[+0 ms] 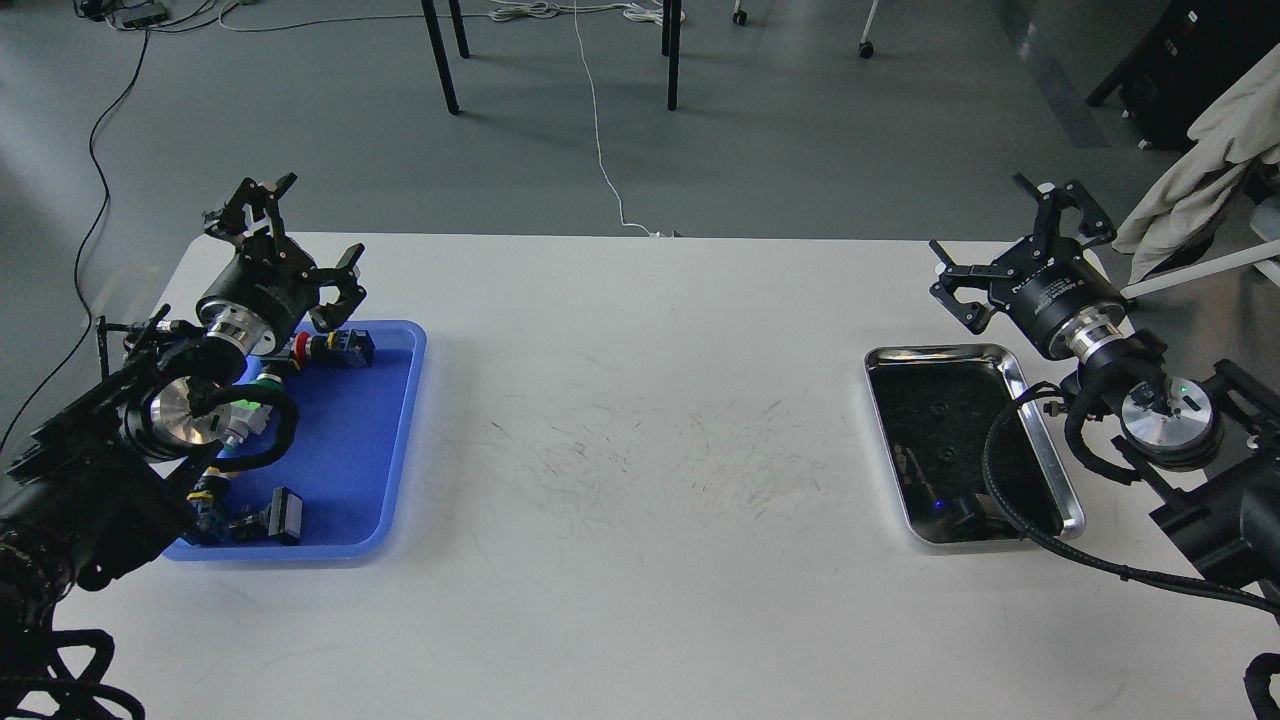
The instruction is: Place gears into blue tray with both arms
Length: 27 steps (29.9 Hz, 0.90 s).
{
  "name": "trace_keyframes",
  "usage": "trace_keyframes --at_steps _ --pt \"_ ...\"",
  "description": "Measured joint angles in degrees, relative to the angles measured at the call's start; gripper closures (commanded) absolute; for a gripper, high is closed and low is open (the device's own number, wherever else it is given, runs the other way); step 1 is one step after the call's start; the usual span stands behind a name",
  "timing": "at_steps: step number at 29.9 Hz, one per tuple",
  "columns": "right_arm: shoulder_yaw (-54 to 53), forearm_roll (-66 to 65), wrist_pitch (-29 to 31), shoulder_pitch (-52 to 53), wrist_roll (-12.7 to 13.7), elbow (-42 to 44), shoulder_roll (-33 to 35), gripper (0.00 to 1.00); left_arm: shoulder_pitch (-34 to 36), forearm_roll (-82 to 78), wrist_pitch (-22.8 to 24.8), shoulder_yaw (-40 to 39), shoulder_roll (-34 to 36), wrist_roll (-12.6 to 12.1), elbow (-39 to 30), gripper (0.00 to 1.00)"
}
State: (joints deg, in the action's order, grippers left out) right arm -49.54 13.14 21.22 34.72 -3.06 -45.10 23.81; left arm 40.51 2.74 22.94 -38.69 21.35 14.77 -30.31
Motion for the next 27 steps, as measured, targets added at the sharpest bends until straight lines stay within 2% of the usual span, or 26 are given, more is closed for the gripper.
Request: trace_keyframes --at_steps 11,19,27 --pt "0.2 -0.1 0.2 0.1 -0.1 -0.2 -0.1 0.0 1.0 0.2 0.1 -0.2 0.2 0.2 0.2 0.01" --pt "-0.4 0.0 0.1 -2.8 -0.3 -5.0 1.4 0.0 1.1 0.3 0.4 -0.6 0.6 0.0 1.1 0.01" --pt "-1.0 -0.1 1.0 -3.1 -0.4 -5.2 1.9 0.0 1.1 -0.2 0.7 -0.2 0.3 0.1 1.4 0.01"
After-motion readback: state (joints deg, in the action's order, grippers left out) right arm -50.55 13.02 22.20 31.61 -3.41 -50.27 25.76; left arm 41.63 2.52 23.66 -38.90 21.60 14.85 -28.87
